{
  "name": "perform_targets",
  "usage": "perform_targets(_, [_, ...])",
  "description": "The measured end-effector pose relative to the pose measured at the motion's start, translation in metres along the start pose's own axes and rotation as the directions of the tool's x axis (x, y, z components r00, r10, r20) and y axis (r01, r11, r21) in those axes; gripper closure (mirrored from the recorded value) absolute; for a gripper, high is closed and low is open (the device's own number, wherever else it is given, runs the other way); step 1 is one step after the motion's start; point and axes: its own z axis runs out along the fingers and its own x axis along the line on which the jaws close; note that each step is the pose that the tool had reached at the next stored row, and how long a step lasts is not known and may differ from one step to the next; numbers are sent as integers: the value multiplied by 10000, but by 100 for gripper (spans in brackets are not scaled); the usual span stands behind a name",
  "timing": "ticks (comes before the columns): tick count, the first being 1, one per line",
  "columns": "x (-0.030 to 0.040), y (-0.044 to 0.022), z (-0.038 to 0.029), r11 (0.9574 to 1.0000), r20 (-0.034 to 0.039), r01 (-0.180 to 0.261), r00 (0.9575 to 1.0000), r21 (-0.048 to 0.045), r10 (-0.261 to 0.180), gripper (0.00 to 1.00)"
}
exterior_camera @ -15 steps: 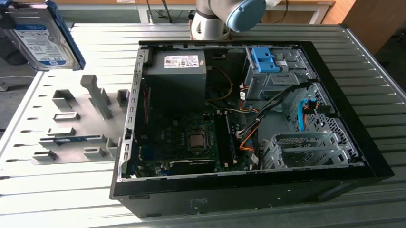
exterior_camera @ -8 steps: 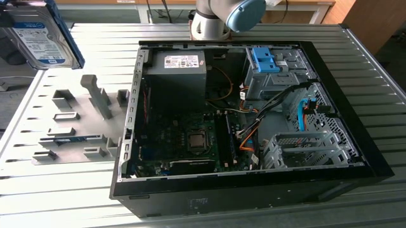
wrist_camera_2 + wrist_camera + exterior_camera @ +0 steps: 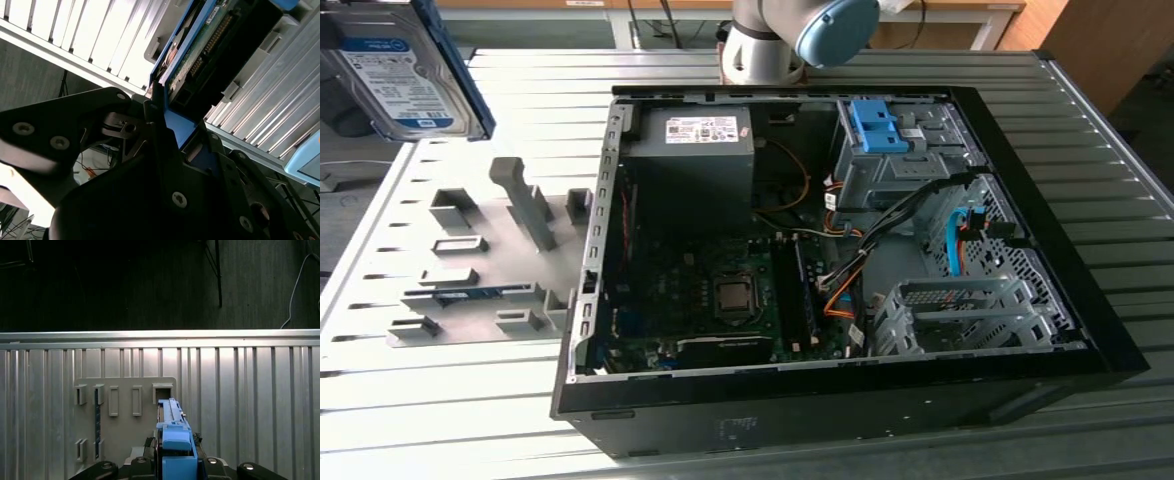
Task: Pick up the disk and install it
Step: 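Pick up the disk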
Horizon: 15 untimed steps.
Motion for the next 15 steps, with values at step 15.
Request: perform_targets(15, [-3,1,-172,10000,0,0,10000,0,0,63])
